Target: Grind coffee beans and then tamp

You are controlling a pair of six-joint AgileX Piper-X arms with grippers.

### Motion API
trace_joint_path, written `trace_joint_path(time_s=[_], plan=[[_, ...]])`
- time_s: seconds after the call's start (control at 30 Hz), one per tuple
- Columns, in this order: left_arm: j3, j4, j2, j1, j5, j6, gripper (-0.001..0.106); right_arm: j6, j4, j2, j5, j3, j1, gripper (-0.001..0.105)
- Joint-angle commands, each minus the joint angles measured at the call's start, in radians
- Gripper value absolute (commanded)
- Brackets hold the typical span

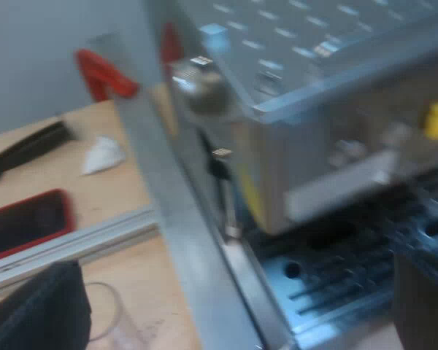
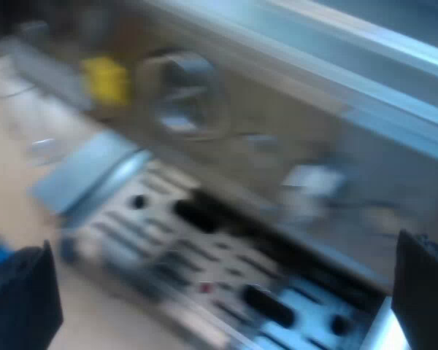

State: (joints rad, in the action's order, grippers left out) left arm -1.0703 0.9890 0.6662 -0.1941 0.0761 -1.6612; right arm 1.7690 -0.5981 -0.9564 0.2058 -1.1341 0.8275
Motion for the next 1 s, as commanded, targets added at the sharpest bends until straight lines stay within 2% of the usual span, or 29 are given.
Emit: trace_joint_path(time_s=[0.03,0.37,0.57,0.63,0.7,0.8,1.0], plan=[[-0.016,-0.007,0.027,0.045,0.024,-0.004,0.085,0.012,-0.054,0.038,0.000,-0.010,-0.081,0.093],[-0.016,-0.007,0.052,0.093,0.033,-0.023,0.085,0.009,-0.279,0.146,-0.009,-0.010,-0.390,0.093],[-0.016,0.000,0.052,0.093,0.033,-0.054,0.085,0.086,-0.314,0.183,-0.069,-0.010,-0.591,0.093],[-0.016,0.008,0.052,0.093,0.033,-0.054,0.085,0.122,-0.314,0.200,-0.159,-0.010,-0.725,0.093],[-0.016,0.014,0.052,0.093,0.033,-0.054,0.085,0.129,-0.314,0.209,-0.217,-0.010,-0.787,0.093],[-0.016,0.033,0.047,0.093,0.031,-0.054,0.085,0.175,-0.320,0.226,-0.301,-0.010,-0.877,0.093],[-0.016,0.055,-0.013,0.093,0.017,-0.068,0.085,0.191,-0.321,0.285,-0.322,-0.010,-0.915,0.093]])
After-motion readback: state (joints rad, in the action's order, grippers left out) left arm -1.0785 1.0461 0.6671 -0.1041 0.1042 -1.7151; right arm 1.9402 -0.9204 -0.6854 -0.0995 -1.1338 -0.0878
